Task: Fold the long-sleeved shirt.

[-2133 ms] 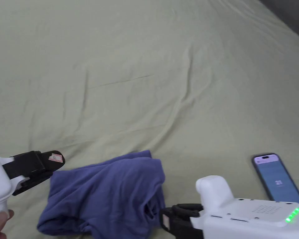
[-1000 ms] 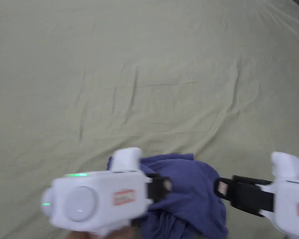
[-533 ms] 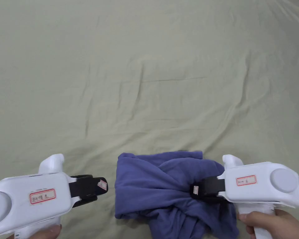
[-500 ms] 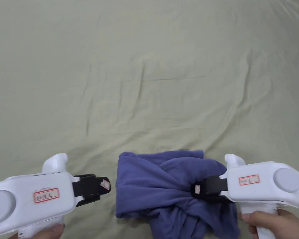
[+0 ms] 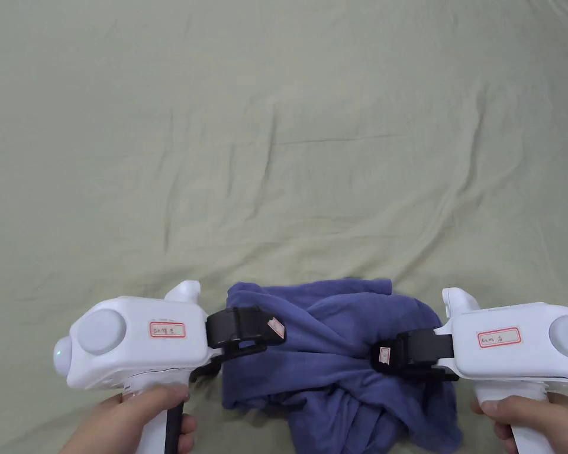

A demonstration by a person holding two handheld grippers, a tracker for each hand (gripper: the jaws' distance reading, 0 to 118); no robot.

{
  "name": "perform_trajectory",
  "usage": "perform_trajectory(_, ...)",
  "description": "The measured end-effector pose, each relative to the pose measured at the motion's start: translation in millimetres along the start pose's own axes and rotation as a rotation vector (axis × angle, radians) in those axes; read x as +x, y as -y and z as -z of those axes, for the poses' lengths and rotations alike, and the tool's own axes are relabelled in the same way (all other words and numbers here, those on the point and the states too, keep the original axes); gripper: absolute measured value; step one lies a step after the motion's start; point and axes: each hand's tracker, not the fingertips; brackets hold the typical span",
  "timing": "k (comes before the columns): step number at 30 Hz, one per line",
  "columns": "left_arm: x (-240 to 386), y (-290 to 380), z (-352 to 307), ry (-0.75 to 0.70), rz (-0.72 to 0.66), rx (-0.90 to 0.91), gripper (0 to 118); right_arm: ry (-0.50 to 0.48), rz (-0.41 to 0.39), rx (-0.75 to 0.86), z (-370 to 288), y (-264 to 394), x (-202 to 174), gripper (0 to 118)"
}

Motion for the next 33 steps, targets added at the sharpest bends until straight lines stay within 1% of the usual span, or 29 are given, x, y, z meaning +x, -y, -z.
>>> perform_trajectory(1,7,0,0,-0.01,0.053,-0.023,118,-0.007,0.006,-0.001,0,0,1,3)
perform_trajectory(2,14,1,-1,0.017,0.086,-0.032,117,-0.013,0.01,0.0,0,0,2,3)
perform_trajectory(3,18,3,-1,0.065,0.091,-0.042,110,-0.017,0.011,0.0,1,1,2,3)
perform_trajectory(4,24,6,4,0.091,0.076,-0.059,110,-0.02,0.009,0.002,1,1,2,3)
perform_trajectory(5,26,9,9,0.077,0.081,-0.074,106,-0.024,0.007,0.003,1,1,3,3)
perform_trajectory(6,30,12,16,0.033,0.119,-0.097,100,-0.03,0.009,0.005,1,2,4,3)
perform_trajectory(7,31,13,19,-0.023,0.149,-0.093,87,-0.037,0.012,0.007,0,2,5,3)
perform_trajectory(8,31,12,19,-0.094,0.167,-0.067,70,-0.047,0.02,0.009,0,3,6,3)
perform_trajectory(9,26,11,15,-0.067,0.118,-0.066,38,-0.055,0.03,0.012,0,4,7,3)
perform_trajectory(10,18,9,9,0.023,0.035,-0.052,23,-0.067,0.047,0.014,-1,5,8,3)
perform_trajectory(11,10,8,2,0.131,-0.063,-0.046,22,-0.064,0.054,0.018,-1,5,8,3)
perform_trajectory(12,4,9,-7,0.167,-0.088,-0.041,19,-0.065,0.062,0.019,-2,6,7,3)
perform_trajectory(13,3,10,-14,0.157,-0.063,-0.033,19,-0.066,0.066,0.019,-3,6,5,3)
perform_trajectory(15,8,15,-32,0.054,0.036,-0.005,17,-0.058,0.058,0.021,-6,8,-11,3)
perform_trajectory(16,8,17,-40,0.034,0.051,0.002,16,-0.049,0.021,0.035,-9,9,-22,3)
perform_trajectory(17,6,17,-51,0.029,0.045,0.013,16,-0.067,-0.037,0.052,-13,11,-37,3)
perform_trajectory(18,1,17,-64,0.027,0.043,0.021,16,-0.096,-0.086,0.065,-16,12,-50,3)
perform_trajectory(19,-4,16,-76,0.028,0.033,0.039,16,-0.133,-0.113,0.076,-20,15,-62,3)
perform_trajectory(20,-8,14,-94,-0.005,0.03,0.064,16,-0.163,-0.134,0.086,-23,17,-76,3)
perform_trajectory(23,-30,10,-148,-0.158,0.071,0.125,16,-0.186,-0.216,0.107,-27,24,-119,3)
perform_trajectory(28,-93,9,-238,-0.387,-0.006,0.165,16,-0.215,-0.359,0.084,-20,44,-184,3)
perform_trajectory(30,-123,10,-267,-0.493,-0.039,0.161,16,-0.238,-0.38,0.071,-16,53,-202,3)
perform_trajectory(33,-162,12,-298,-0.604,-0.102,0.153,16,-0.279,-0.396,0.048,-11,64,-222,3)
